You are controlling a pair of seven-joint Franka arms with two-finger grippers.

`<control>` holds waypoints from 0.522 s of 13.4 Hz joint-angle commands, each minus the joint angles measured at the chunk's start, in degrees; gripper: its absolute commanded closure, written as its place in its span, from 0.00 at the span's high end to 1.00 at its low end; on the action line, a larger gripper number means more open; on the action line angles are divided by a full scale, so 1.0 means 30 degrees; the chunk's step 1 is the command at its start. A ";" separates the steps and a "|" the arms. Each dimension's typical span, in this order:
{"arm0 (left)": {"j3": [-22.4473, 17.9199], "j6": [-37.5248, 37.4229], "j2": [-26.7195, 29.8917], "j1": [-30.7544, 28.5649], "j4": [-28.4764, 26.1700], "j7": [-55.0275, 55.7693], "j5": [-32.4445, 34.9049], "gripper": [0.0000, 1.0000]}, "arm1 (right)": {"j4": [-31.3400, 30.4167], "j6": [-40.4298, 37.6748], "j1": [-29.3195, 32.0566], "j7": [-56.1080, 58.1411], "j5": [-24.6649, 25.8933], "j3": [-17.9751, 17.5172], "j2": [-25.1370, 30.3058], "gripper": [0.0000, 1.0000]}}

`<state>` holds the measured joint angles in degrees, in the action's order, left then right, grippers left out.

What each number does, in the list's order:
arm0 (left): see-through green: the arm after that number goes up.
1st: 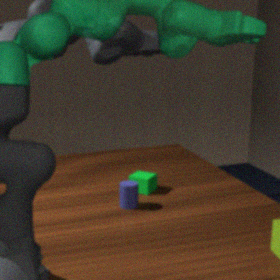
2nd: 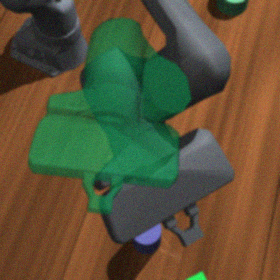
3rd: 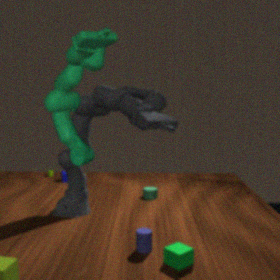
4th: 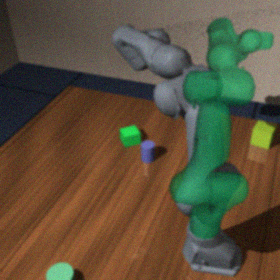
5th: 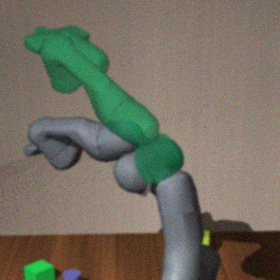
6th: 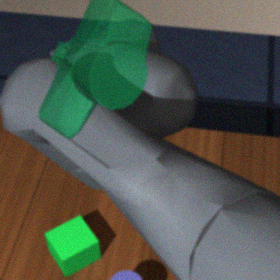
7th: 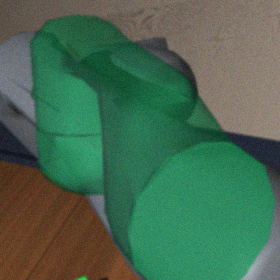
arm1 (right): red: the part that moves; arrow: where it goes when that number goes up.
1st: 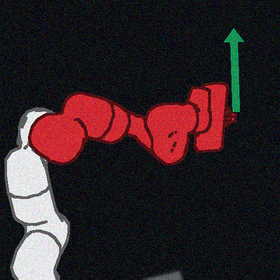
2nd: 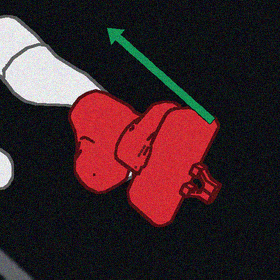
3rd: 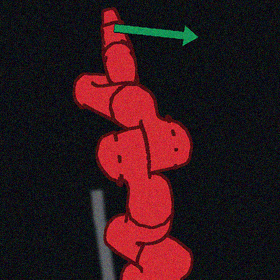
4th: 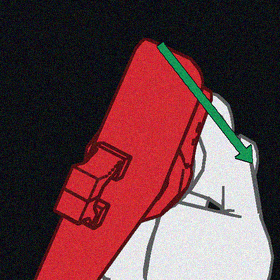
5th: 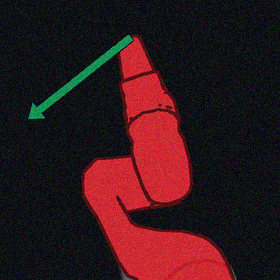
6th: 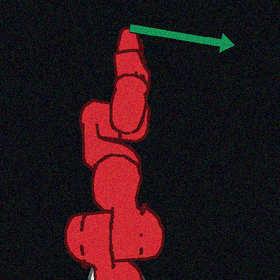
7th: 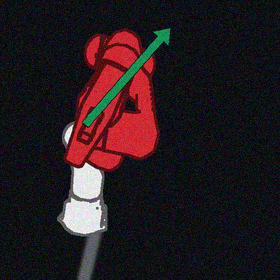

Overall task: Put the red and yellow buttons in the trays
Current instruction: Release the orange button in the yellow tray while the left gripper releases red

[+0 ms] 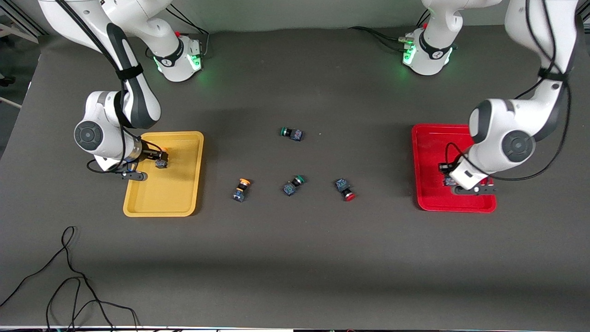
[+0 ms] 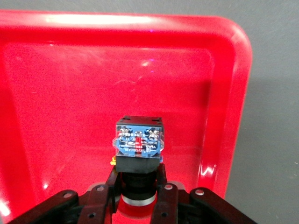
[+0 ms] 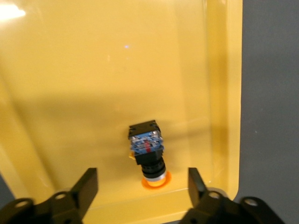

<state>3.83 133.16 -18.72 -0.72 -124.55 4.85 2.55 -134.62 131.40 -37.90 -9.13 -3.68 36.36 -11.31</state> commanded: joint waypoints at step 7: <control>0.0245 -0.7165 0.1285 -0.0141 0.4678 0.0081 0.0322 1.00 | 0.5812 -0.1407 -0.4967 -0.4534 -0.3578 -0.0312 -0.0941 1.00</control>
<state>4.02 120.30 -17.49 -0.74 -116.37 4.86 2.94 -122.95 129.18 -49.78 -17.16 -12.89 35.02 -10.38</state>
